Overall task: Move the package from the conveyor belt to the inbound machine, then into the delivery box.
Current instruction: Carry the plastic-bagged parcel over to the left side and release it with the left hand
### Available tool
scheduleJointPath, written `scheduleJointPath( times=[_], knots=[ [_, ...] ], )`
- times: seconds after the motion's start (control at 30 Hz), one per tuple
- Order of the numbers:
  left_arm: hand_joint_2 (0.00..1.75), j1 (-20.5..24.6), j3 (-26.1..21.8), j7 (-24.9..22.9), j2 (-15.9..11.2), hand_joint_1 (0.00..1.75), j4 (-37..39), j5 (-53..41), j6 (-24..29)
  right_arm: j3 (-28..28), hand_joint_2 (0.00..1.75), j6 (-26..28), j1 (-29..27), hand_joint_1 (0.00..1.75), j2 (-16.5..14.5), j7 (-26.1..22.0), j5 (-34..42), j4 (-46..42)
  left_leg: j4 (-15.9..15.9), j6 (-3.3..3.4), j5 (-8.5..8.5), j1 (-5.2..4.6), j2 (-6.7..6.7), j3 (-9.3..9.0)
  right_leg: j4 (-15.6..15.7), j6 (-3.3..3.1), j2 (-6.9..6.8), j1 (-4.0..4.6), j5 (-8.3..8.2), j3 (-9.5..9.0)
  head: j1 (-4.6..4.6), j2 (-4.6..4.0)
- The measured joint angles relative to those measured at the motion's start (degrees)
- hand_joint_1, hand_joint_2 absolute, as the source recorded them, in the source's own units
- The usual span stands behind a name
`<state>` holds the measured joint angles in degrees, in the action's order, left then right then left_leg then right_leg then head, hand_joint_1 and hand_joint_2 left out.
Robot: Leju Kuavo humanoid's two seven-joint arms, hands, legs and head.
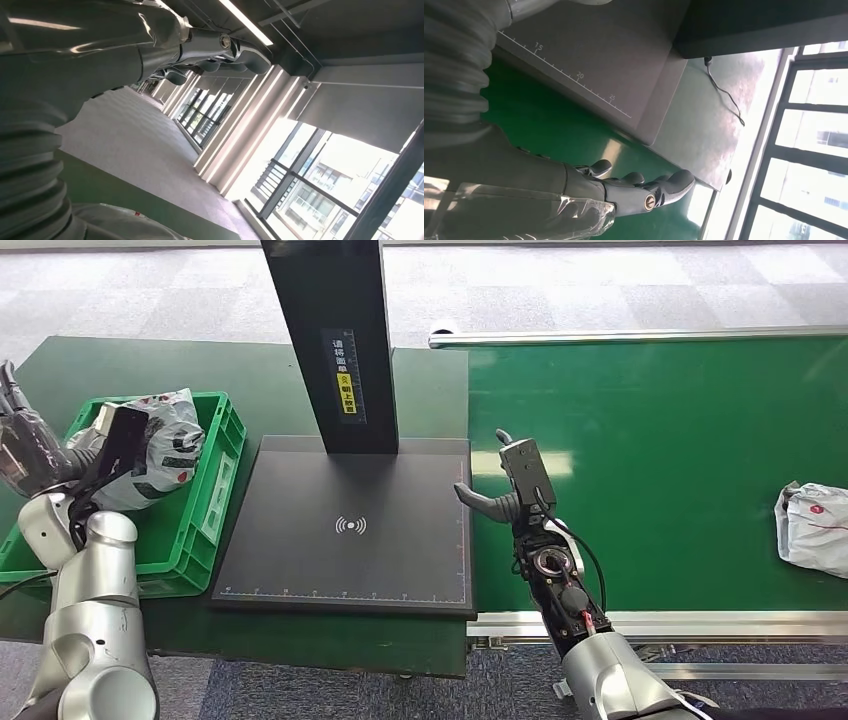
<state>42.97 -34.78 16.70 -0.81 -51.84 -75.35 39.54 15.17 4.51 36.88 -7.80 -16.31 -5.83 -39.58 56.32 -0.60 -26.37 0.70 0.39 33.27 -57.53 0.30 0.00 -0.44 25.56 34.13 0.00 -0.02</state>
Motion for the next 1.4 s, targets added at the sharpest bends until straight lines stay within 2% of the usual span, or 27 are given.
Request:
scheduleJointPath(
  times=[0.13,0.17,0.23,0.3,0.33,0.4,0.47,0.53,0.6,0.67,0.73,0.8,0.93,1.0,1.07,1.13,1.17,1.2,1.23,1.27,1.33,1.37,1.4],
  knots=[
    [1.75,-0.11,-1.02,0.95,0.92,0.00,-1.33,0.14,0.00,0.00,1.75,-0.01,0.00,0.00,0.00,0.00,-0.03,-0.01,0.00,0.00,0.00,0.00,0.00,0.00,0.00,0.00,0.00,0.00,0.00,-0.01,0.00,0.00],
    [1.75,-0.13,-1.53,2.75,1.25,0.00,-1.89,0.50,0.00,0.00,1.75,-0.01,0.01,0.00,0.00,0.00,-0.07,-0.01,0.00,0.00,0.00,0.00,0.00,0.00,0.00,0.00,0.00,0.00,0.00,-0.01,0.01,0.00],
    [1.75,-0.21,-3.58,10.50,2.62,0.00,-4.49,3.15,0.02,0.00,1.75,-0.03,0.05,0.00,-0.01,-0.07,-0.19,0.00,0.00,0.00,0.01,0.00,0.00,0.02,0.00,0.00,0.00,0.00,0.00,-0.01,0.02,0.01],
    [1.75,-0.55,-5.61,18.79,4.71,0.00,-9.52,9.76,0.09,0.00,1.75,-0.09,0.12,0.00,-0.07,-0.27,-0.29,0.00,0.00,0.00,0.00,0.00,0.03,0.03,0.00,0.00,0.01,0.00,0.00,0.00,0.02,0.00],
    [1.75,-0.84,-5.99,21.03,5.72,0.00,-12.53,13.96,0.13,0.00,1.75,-0.13,0.15,0.00,-0.09,-0.41,-0.34,0.00,0.00,0.00,0.00,0.00,0.03,0.03,0.00,0.01,0.01,0.00,-0.01,0.00,0.02,0.00],
    [1.75,-1.66,-5.65,22.72,7.49,0.00,-18.51,21.38,0.15,0.01,1.75,-0.21,0.20,0.00,-0.11,-0.68,-0.39,0.00,0.00,0.00,-0.01,-0.01,0.01,0.04,0.02,0.01,0.00,-0.01,0.00,0.01,0.01,0.00],
    [1.75,-2.84,-4.57,23.03,9.09,0.00,-23.89,24.11,0.15,0.01,1.75,-0.27,0.25,0.00,-0.11,-0.92,-0.42,0.00,0.00,0.00,-0.03,-0.01,-0.02,0.05,0.03,0.01,-0.02,-0.01,0.01,0.02,0.00,-0.01],
    [0.87,-3.70,-3.36,21.83,10.40,0.00,-27.17,18.91,0.15,0.01,1.75,-0.25,0.28,0.00,-0.07,-1.08,-0.48,0.00,0.00,0.00,-0.04,-0.01,-0.03,0.05,0.05,0.01,-0.06,-0.02,0.02,0.02,0.01,0.00],
    [0.00,-3.99,-2.31,14.84,10.72,0.00,-26.34,4.90,0.14,0.00,1.75,-0.20,0.29,0.00,-0.03,-1.09,-0.58,0.00,0.00,0.00,-0.04,-0.02,-0.05,0.01,0.05,0.01,-0.09,-0.03,0.01,-0.03,0.00,0.00],
    [0.00,-5.18,-0.22,2.98,9.84,0.00,-24.05,-9.10,0.13,-0.05,1.75,-0.22,0.25,0.00,0.02,-0.95,-0.74,0.00,-0.01,-0.02,-0.02,-0.01,0.07,-0.02,0.04,-0.07,-0.02,-0.02,-0.06,-0.02,-0.02,0.01],
    [0.87,-6.95,2.93,-7.51,8.43,0.00,-22.65,-13.88,0.14,-0.17,1.75,-0.29,0.12,0.00,0.22,-0.67,-0.97,0.00,-0.01,-0.04,0.01,0.01,0.23,-0.02,0.02,-0.15,0.06,0.02,-0.13,0.04,0.00,0.01],
    [1.75,-8.19,6.95,-17.57,6.02,0.00,-20.90,-13.71,0.15,-0.26,1.75,-0.55,0.00,0.00,0.45,-0.42,-1.24,0.00,-0.01,-0.05,0.04,0.03,0.25,-0.02,0.02,-0.16,0.08,0.05,-0.15,0.08,0.01,-0.01],
    [0.00,-8.97,19.72,-40.29,-2.81,0.00,-14.44,-13.70,0.13,-0.28,1.75,-1.37,-0.09,0.00,0.64,-0.17,-1.70,0.00,-0.01,-0.07,0.05,0.09,0.20,0.00,0.00,-0.17,0.06,0.10,-0.14,0.08,0.00,0.00],
    [0.00,-8.90,25.41,-46.26,-7.36,0.00,-11.00,-13.69,0.14,-0.27,1.75,-1.74,-0.09,0.00,0.68,-0.17,-1.80,0.00,-0.02,-0.07,0.05,0.10,0.22,0.01,-0.01,-0.18,0.08,0.10,-0.13,0.08,0.00,0.00],
    [0.00,-9.01,28.75,-47.47,-10.95,0.00,-8.96,-13.68,0.15,-0.27,1.75,-1.96,-0.10,0.00,0.69,-0.21,-1.82,0.00,-0.03,-0.07,0.05,0.10,0.28,0.01,-0.03,-0.18,0.12,0.10,-0.13,0.08,0.01,-0.01],
    [0.00,-9.70,29.73,-44.91,-13.53,0.00,-9.51,-13.42,0.16,-0.25,1.75,-1.99,-0.14,0.00,0.70,-0.36,-1.80,0.00,-0.03,-0.07,0.05,0.09,0.30,0.00,-0.03,-0.18,0.15,0.10,-0.13,0.10,0.00,0.00],
    [0.00,-10.18,29.16,-41.55,-14.11,0.00,-11.00,-12.73,0.17,-0.22,1.75,-1.99,-0.18,0.00,0.73,-0.46,-1.76,0.00,-0.02,-0.07,0.05,0.09,0.29,0.01,-0.02,-0.17,0.15,0.10,-0.12,0.13,-0.01,0.01],
    [0.00,-10.41,27.71,-36.16,-13.86,0.00,-13.12,-11.47,0.20,-0.20,1.75,-1.98,-0.23,0.00,0.76,-0.57,-1.70,0.00,-0.01,-0.06,0.06,0.09,0.23,0.05,-0.02,-0.16,0.10,0.10,-0.11,0.16,-0.01,0.01],
    [0.00,-10.11,25.18,-28.43,-12.72,0.00,-15.39,-9.74,0.21,-0.19,1.75,-1.98,-0.30,0.00,0.80,-0.67,-1.60,0.00,0.00,-0.03,0.08,0.09,0.12,0.12,-0.01,-0.15,0.01,0.10,-0.10,0.17,0.01,0.01],
    [0.00,-9.21,21.29,-17.75,-10.90,0.00,-17.58,-7.61,0.23,-0.15,1.75,-1.98,-0.36,0.00,0.83,-0.75,-1.46,0.00,0.00,0.00,0.10,0.09,0.03,0.20,-0.01,-0.14,-0.08,0.09,-0.10,0.18,0.04,0.01],
    [0.00,-6.42,10.85,7.44,-6.74,0.00,-21.10,-3.26,0.27,0.01,1.75,-2.05,-0.46,0.00,0.78,-0.87,-1.25,0.00,0.00,0.02,0.11,0.05,0.07,0.25,0.00,-0.14,-0.06,0.06,-0.13,0.17,0.07,0.01],
    [0.00,-5.27,5.29,18.05,-4.88,0.00,-22.75,-1.06,0.30,0.10,1.75,-2.11,-0.52,0.00,0.74,-0.90,-1.19,0.00,0.00,0.00,0.09,0.03,0.24,0.21,0.00,-0.14,0.09,0.04,-0.15,0.18,0.09,0.00],
    [0.00,-4.55,0.49,24.62,-3.39,0.00,-24.37,1.01,0.32,0.17,1.75,-2.17,-0.57,0.00,0.70,-0.93,-1.17,0.00,0.00,-0.03,0.06,0.02,0.43,0.15,0.00,-0.14,0.26,0.02,-0.17,0.21,0.06,0.00]
  ],
)
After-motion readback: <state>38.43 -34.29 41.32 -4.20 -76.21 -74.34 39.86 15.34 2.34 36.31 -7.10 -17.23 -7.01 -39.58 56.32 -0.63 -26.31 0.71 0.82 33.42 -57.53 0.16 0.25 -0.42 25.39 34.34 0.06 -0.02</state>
